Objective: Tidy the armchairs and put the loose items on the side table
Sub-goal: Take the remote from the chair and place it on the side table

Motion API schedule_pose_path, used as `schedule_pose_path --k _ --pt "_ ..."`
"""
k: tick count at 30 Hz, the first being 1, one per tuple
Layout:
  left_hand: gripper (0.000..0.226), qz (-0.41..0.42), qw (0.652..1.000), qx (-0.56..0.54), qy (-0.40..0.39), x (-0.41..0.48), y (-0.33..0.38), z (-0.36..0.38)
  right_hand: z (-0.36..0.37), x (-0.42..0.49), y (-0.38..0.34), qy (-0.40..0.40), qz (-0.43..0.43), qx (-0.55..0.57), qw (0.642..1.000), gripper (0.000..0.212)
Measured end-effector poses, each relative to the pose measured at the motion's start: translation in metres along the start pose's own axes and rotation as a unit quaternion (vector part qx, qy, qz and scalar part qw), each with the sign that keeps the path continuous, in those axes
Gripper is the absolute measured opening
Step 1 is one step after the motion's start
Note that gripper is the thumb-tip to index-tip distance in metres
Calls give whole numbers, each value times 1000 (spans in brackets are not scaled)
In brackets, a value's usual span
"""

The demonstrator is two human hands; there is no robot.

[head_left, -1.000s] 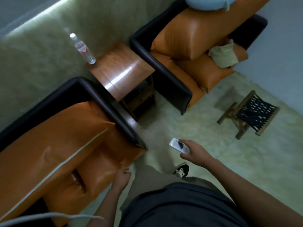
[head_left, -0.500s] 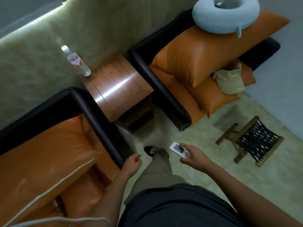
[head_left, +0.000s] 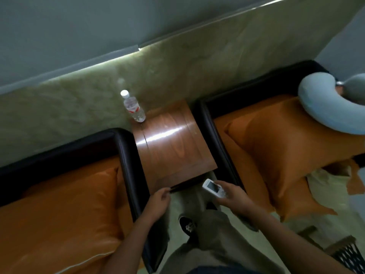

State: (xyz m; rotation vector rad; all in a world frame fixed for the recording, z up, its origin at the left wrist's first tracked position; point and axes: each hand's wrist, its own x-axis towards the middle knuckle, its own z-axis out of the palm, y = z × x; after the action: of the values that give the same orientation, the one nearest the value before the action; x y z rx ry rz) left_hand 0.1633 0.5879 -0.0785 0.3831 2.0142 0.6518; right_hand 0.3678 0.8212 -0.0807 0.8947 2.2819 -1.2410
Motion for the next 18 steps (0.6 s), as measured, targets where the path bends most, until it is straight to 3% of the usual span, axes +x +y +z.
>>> schedule_pose_path --k 13,18 --pt "44 -11 988 -131 79 135 61 -55 -72 277 -103 -6 -159 -144 977 72" --pt "51 1 971 -135 197 212 63 -71 -77 366 -124 7 -200 -159 967 75"
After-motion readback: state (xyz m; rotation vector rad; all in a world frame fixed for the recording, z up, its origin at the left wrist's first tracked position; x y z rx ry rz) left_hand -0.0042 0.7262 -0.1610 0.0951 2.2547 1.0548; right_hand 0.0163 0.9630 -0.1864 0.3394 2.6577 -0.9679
